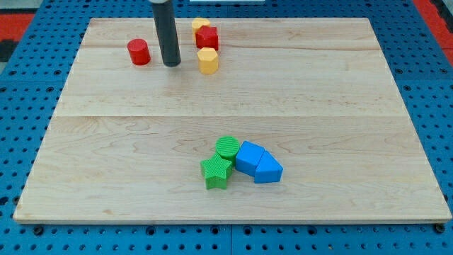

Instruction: Push the red circle towards the yellow blocks and red star

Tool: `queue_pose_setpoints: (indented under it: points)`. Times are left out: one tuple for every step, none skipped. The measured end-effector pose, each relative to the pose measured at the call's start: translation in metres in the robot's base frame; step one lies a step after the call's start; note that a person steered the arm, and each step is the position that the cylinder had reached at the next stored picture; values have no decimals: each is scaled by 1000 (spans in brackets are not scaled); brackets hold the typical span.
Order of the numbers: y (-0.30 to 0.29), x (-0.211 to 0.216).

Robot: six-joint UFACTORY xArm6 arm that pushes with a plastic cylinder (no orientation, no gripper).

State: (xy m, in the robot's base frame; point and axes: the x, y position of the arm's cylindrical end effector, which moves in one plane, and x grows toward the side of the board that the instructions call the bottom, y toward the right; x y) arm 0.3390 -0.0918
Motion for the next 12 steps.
queue_pose_setpoints:
  points:
    - [59,28]
    - [69,-2]
    - [61,-2]
    - [40,18]
    - [37,-6]
    - [42,-7]
    - [17,55]
    - [-34,67]
    - [-93,53]
    - [-121,13]
    - [-126,-17]
    - [-100,-39]
